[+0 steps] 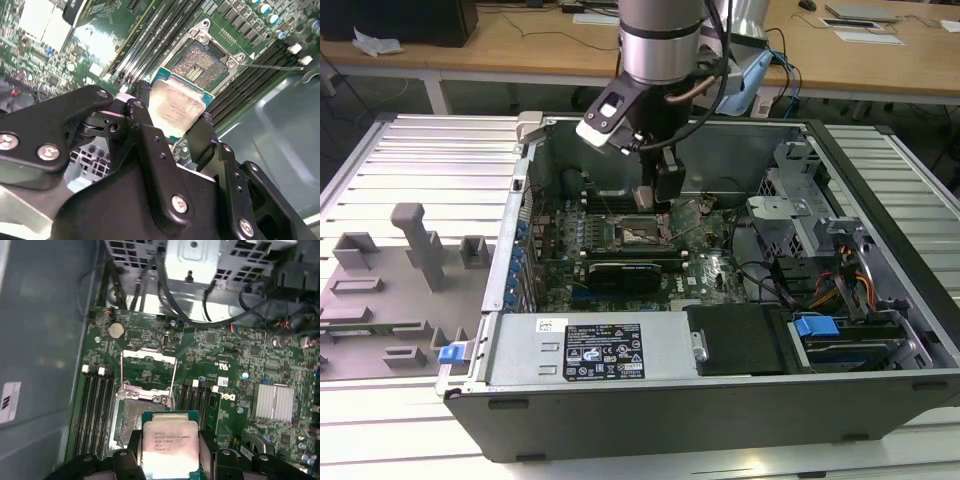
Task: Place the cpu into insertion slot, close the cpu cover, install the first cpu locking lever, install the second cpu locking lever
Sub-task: 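Place the cpu into insertion slot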
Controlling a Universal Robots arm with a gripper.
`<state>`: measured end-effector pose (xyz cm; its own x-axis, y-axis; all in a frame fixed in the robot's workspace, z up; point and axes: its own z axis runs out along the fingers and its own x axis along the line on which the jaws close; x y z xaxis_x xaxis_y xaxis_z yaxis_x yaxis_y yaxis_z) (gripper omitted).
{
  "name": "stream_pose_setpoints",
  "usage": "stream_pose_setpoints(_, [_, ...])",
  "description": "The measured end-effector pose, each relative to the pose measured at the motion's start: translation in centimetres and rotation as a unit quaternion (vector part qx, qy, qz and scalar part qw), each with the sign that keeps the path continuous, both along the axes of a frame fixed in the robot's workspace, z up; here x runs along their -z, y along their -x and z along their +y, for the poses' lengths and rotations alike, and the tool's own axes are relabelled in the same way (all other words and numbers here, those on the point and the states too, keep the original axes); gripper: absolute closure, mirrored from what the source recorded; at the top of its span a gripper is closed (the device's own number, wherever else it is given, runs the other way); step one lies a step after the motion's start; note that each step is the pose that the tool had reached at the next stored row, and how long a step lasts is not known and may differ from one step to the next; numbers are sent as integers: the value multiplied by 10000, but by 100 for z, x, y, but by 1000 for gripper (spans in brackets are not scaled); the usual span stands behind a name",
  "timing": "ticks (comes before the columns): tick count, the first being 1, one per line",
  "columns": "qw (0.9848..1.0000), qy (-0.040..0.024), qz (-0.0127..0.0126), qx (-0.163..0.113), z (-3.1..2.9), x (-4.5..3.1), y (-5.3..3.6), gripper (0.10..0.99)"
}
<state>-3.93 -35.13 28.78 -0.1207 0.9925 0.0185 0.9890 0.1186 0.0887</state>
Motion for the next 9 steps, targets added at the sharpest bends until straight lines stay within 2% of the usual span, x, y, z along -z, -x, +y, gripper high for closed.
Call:
stream_pose_setpoints(3, [9998, 0, 0, 203, 16, 96, 0, 545])
stream_pose_setpoints(9, [9990, 0, 2, 455, 53, 239, 0, 545])
